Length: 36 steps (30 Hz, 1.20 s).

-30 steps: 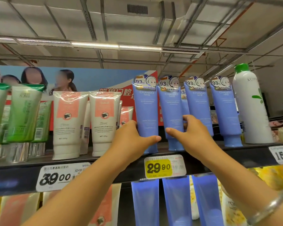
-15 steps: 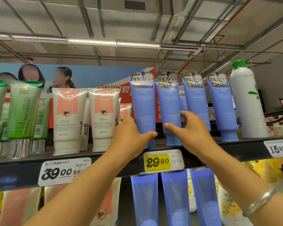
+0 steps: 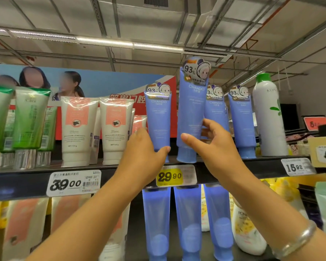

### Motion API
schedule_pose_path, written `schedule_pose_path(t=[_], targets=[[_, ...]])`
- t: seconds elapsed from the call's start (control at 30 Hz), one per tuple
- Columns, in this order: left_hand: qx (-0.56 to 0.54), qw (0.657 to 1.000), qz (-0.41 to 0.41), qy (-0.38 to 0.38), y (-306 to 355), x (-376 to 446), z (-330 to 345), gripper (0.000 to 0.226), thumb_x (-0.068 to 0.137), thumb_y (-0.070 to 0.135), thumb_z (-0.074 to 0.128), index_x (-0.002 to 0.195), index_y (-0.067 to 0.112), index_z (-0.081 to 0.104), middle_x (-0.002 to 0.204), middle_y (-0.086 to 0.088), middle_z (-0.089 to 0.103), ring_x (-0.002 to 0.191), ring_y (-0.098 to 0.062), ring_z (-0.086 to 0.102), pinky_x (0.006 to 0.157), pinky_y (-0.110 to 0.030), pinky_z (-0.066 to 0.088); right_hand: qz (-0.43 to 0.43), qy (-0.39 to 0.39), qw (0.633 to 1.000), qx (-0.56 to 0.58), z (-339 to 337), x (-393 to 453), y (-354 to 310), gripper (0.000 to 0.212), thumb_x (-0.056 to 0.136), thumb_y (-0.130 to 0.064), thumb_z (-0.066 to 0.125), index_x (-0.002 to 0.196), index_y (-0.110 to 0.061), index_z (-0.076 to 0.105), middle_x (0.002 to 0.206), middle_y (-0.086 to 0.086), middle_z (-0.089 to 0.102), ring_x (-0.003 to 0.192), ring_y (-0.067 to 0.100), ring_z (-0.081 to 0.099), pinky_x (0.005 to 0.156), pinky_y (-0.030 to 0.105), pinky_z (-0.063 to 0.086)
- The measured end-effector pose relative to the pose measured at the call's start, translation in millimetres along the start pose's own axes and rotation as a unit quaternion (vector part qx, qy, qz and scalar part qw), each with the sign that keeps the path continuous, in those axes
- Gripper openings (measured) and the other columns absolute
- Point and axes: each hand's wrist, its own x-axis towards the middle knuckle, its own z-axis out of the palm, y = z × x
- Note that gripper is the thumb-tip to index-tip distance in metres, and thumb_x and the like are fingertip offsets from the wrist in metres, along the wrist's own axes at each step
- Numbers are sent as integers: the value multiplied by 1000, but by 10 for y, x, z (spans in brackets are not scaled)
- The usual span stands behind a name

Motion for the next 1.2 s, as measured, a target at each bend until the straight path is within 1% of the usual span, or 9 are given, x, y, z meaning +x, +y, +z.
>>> schedule_pose_path(t=[0.1,0.17,0.27,0.43,0.53,0.73,0.9,1.1,1.2], targets=[[-150,989,17,8,68,-356,-45,41,83,39,63,120,26,50,119,7,57,103,-7,57,77,-19,44,15,-13,999,38,-24,-222,-63,46,78,-23,73,120,-24,53,109,-10,64,97,6,64,77,24,57],[-279,959,-14,-36,105,-624,-54,37,72,52,60,104,34,57,104,15,64,95,1,62,72,-14,49,35,-33,996,73,-23,-421,-69,43,77,-21,73,117,-21,58,105,-6,68,95,9,67,76,27,57],[-396,912,-58,-92,69,-990,13,37,64,49,61,96,32,64,94,16,71,87,6,64,72,-15,51,53,-54,991,107,-30,-738,-15,31,76,-16,73,106,-15,65,96,-3,73,88,8,69,73,21,55],[-488,846,-179,-115,-120,-1549,209,40,59,42,67,95,25,68,93,6,73,87,-8,69,76,-26,54,108,-48,984,130,-26,-1258,171,27,75,-8,73,100,-11,64,88,-4,73,74,1,66,60,13,48],[-551,787,-246,-129,-202,-1810,303,46,56,35,69,97,15,66,90,-1,74,80,-12,70,68,-24,57,153,-43,975,153,46,-1532,268,28,73,-8,73,99,-7,62,90,3,71,71,5,67,57,16,50],[-628,698,-321,-126,-347,-2220,406,37,63,19,68,98,8,66,98,-13,73,85,-18,70,68,-28,57,217,-31,960,175,124,-1901,382,39,72,0,72,107,-7,58,97,5,70,78,9,68,64,19,53],[-621,683,-365,-120,-494,-2446,376,44,63,14,68,104,3,61,97,-15,73,84,-22,71,66,-29,57,244,-64,944,213,140,-2164,408,26,82,-1,63,107,-8,58,94,-2,71,81,5,69,68,17,53],[-622,654,-414,-114,-689,-2680,355,37,65,11,64,101,3,64,95,-12,73,83,-19,71,65,-31,58,272,-17,938,215,191,-2294,453,21,89,-2,56,109,-5,60,103,5,69,89,7,66,80,22,54],[-630,641,-424,-111,-737,-2732,347,48,58,16,80,102,4,65,96,-13,73,85,-21,71,67,-31,58,269,-12,941,204,225,-2343,460,24,86,2,59,110,-3,58,101,4,68,84,3,67,74,20,54]])
